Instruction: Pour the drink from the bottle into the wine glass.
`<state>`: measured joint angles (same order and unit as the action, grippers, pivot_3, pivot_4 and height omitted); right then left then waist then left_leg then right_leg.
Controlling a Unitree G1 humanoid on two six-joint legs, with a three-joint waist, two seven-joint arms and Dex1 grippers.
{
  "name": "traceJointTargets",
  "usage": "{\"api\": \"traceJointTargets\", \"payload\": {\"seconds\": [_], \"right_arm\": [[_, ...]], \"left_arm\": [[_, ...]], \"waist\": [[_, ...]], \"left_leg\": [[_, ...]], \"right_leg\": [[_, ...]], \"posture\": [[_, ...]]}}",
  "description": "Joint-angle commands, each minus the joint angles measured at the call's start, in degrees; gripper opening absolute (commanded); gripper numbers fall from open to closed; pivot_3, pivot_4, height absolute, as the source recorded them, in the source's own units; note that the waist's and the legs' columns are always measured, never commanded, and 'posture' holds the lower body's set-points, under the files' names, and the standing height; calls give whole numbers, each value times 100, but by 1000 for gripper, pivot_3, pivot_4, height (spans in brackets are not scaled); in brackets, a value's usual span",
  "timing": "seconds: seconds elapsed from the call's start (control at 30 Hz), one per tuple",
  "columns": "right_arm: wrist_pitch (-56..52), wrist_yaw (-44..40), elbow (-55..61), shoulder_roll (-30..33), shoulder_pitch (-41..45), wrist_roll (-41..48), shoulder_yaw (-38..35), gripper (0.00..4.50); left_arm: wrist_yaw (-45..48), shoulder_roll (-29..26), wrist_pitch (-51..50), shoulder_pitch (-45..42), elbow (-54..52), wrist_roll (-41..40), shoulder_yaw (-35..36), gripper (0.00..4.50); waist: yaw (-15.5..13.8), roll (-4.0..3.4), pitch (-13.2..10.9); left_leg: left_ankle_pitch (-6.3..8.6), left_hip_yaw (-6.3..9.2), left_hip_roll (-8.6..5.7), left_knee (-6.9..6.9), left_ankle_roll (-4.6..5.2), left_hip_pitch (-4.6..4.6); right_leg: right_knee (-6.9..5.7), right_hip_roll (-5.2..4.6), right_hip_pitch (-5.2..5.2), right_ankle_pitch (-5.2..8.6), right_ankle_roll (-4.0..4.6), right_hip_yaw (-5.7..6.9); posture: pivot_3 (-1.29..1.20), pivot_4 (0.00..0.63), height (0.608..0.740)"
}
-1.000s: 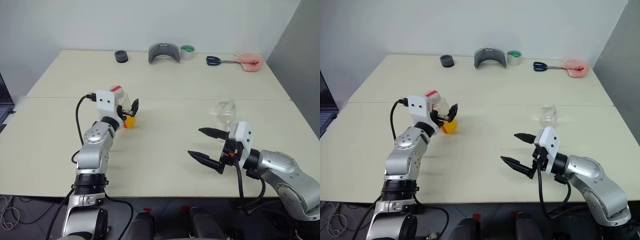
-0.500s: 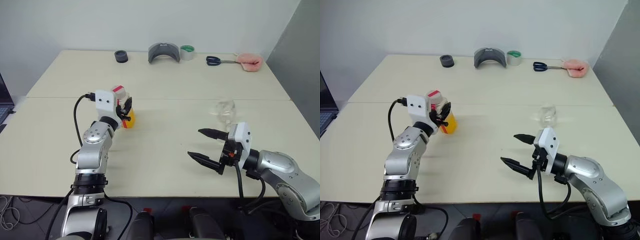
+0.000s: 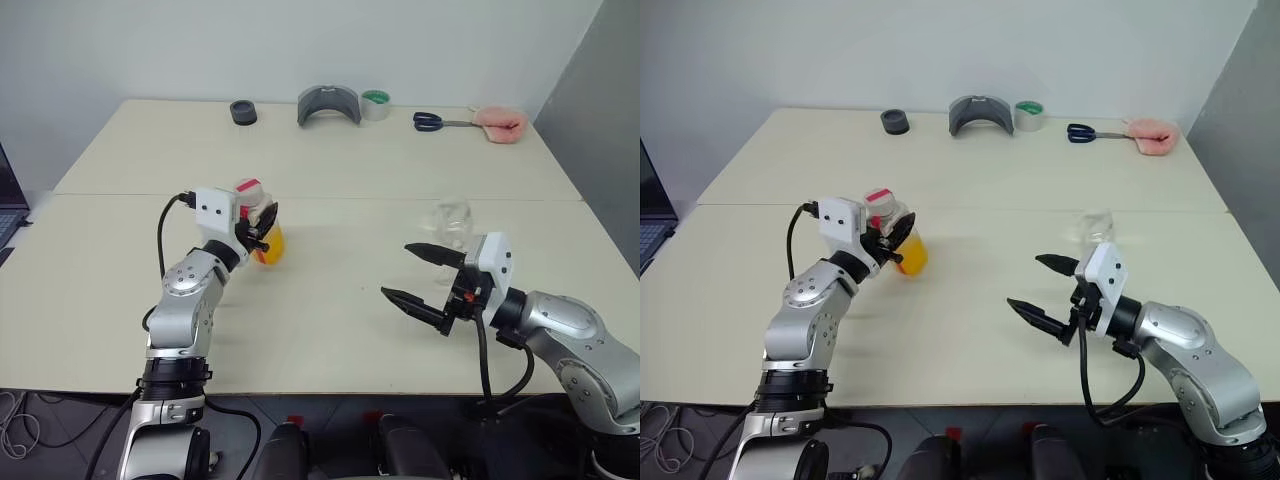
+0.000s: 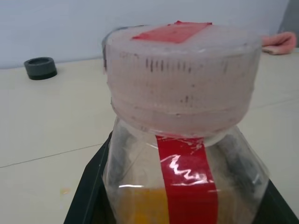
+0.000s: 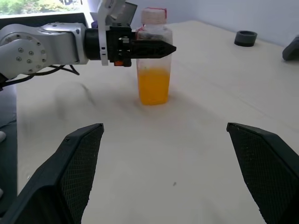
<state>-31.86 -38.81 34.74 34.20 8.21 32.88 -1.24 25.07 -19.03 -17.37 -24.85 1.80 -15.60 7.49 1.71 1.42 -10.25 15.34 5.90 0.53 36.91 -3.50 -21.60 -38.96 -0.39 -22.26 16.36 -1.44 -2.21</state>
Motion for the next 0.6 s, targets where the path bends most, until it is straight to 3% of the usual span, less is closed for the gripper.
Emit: {"api": "traceJointTargets", "payload": {"seconds": [0.03, 0.47, 0.6], "right_arm": [[-23, 167, 156, -59, 140, 168, -259, 4500], [-192, 698, 410, -164, 170, 180, -307, 4500], [-702, 1185, 536, -440, 536, 755, -449, 4500]], "left_arm": [[440, -100, 41, -158, -397, -204, -157, 1778], [1627, -170, -16, -371, -342, -339, -807, 1778], [2006, -175, 45, -422, -397, -284, -1118, 1778]], "waist": [[0, 0, 0], [6, 0, 0], [14, -1, -1]], "left_leg": [[0, 1, 0, 0, 0, -1], [0, 0, 0, 0, 0, -2], [0, 0, 1, 0, 1, -2]], "right_leg": [[0, 0, -1, 0, 0, 1], [0, 1, -3, 0, 0, 0], [-1, 2, -3, 0, 0, -1]], "posture": [[0, 150, 740], [0, 150, 740], [0, 150, 740]]}}
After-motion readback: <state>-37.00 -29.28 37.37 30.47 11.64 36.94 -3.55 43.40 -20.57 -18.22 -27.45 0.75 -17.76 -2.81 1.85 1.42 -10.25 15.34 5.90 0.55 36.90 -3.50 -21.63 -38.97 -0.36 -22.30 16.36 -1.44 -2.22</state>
